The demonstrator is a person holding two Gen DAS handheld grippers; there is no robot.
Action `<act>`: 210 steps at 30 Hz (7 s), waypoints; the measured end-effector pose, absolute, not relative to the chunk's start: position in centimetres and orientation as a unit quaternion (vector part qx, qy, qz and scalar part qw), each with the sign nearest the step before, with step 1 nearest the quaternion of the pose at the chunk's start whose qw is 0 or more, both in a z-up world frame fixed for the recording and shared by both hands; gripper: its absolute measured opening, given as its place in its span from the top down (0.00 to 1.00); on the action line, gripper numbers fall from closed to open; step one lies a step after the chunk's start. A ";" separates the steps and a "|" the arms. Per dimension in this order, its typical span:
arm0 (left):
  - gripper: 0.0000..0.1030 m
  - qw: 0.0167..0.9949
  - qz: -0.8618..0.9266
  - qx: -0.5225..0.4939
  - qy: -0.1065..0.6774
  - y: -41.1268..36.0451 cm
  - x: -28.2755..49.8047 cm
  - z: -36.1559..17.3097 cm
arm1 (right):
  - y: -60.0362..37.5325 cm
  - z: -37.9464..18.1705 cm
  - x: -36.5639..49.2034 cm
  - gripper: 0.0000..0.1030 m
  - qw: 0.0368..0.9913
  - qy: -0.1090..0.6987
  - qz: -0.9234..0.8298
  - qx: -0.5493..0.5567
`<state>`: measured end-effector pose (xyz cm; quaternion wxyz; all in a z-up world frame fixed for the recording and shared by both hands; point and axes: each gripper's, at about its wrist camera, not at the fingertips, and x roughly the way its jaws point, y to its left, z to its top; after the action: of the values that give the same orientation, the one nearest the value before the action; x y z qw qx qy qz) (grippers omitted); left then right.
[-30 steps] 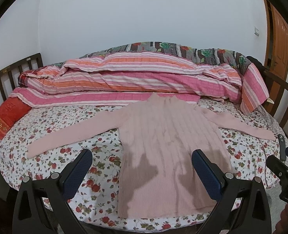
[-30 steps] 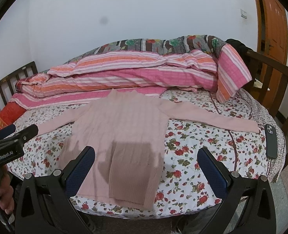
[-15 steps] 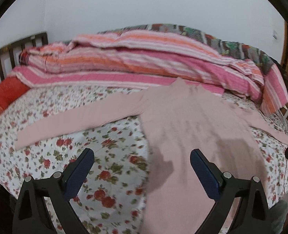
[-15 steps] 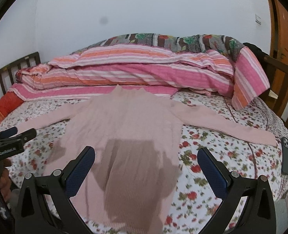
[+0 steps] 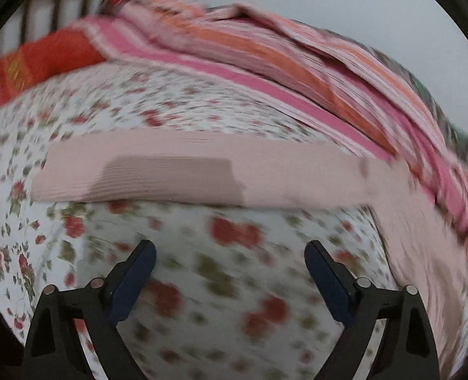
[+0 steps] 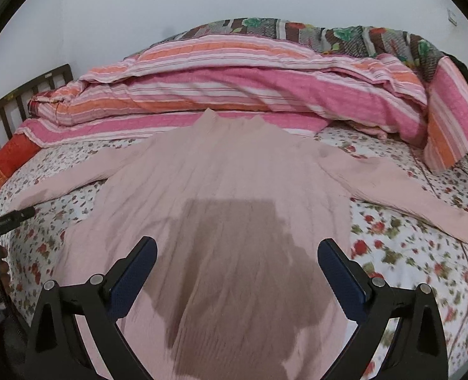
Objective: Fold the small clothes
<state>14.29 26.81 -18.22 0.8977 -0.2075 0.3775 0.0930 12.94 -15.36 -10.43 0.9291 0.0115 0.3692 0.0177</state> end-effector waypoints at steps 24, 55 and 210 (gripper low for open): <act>0.93 0.932 0.153 -0.155 0.290 26.3 20.4 -9.8 | -25.7 -12.0 17.0 0.03 0.928 0.359 -0.019 0.097; 0.24 0.931 -0.153 0.005 0.331 -13.3 26.0 -11.6 | -36.4 -10.9 12.3 0.03 0.928 0.315 -0.046 0.194; 0.52 0.876 -0.123 -0.193 0.424 9.0 30.1 -17.5 | -28.6 -15.9 22.7 0.39 0.902 0.407 -0.068 0.123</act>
<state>30.12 9.03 -17.50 0.8763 -0.1928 0.4240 -0.1229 22.65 -28.62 -15.92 0.9024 0.1231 0.4073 -0.0681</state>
